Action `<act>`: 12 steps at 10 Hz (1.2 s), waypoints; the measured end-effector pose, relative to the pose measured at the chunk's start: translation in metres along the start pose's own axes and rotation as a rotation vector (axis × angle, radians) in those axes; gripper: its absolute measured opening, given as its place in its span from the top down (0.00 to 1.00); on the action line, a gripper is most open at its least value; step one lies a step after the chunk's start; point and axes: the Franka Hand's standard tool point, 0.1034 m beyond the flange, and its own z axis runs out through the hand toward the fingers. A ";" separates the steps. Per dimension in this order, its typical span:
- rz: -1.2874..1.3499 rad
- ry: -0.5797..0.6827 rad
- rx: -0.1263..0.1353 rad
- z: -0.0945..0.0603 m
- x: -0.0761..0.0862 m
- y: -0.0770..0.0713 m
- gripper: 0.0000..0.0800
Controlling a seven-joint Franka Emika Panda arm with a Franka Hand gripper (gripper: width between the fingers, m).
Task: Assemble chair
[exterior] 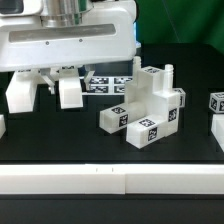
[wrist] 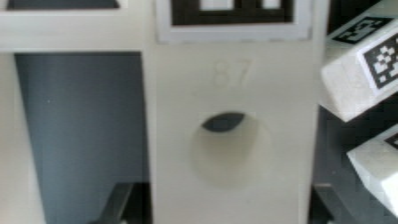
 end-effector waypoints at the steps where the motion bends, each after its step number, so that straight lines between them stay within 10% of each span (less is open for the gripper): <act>1: 0.062 -0.001 0.000 0.001 0.000 0.000 0.64; 12: 0.786 -0.010 0.053 -0.039 -0.009 -0.032 0.64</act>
Offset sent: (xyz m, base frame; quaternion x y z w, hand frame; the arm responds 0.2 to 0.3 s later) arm -0.0190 0.0047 0.0195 -0.0081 -0.0170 0.1846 0.9826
